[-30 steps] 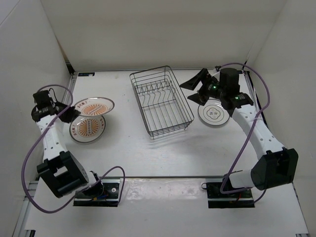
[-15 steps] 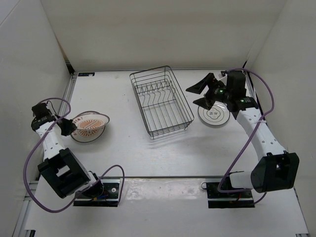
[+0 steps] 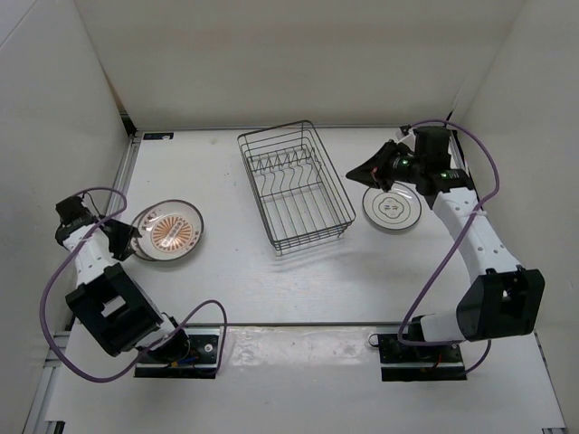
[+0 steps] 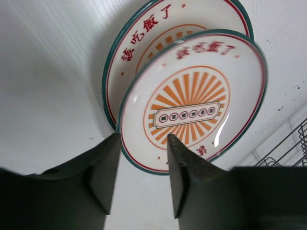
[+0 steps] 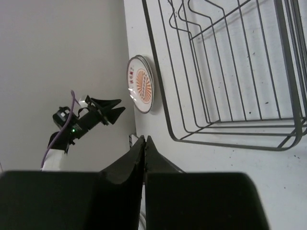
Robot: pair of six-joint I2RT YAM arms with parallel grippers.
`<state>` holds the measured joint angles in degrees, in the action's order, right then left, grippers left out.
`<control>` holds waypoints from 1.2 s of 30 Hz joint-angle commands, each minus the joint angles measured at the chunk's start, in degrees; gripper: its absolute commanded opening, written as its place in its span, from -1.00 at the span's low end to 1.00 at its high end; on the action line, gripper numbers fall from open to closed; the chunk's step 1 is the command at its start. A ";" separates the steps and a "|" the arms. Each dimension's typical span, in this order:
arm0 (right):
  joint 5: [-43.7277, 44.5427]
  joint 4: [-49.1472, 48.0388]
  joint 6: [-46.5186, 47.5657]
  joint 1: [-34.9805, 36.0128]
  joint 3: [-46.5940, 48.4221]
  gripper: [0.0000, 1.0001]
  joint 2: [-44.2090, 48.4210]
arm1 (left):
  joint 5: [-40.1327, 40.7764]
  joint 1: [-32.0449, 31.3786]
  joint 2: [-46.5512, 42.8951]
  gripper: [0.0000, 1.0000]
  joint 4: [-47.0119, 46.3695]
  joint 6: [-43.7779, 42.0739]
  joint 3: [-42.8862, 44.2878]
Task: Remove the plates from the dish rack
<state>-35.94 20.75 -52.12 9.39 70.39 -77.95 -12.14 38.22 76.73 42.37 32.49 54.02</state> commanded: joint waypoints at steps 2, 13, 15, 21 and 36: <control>-2.37 0.60 0.35 0.11 3.87 -1.00 -2.73 | -0.60 1.95 -0.53 0.19 1.66 -1.38 1.97; -2.29 -0.45 -0.09 2.39 4.76 -1.00 -5.19 | -0.69 2.30 1.05 0.36 3.51 6.08 7.85; -1.85 -0.45 0.35 3.18 5.19 -1.00 -5.72 | -0.43 1.07 1.40 0.36 4.03 8.71 10.04; 3.77 5.26 5.53 7.22 12.12 -1.00 -11.14 | -1.04 -6.29 3.43 0.36 12.56 11.97 19.63; 22.83 39.23 16.96 -17.21 44.51 -1.00 -23.76 | -11.58 -18.36 -8.17 0.54 5.99 14.64 -3.10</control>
<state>-14.87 55.48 -37.58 -14.50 117.30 -107.37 -19.62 19.86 70.19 52.10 47.22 55.09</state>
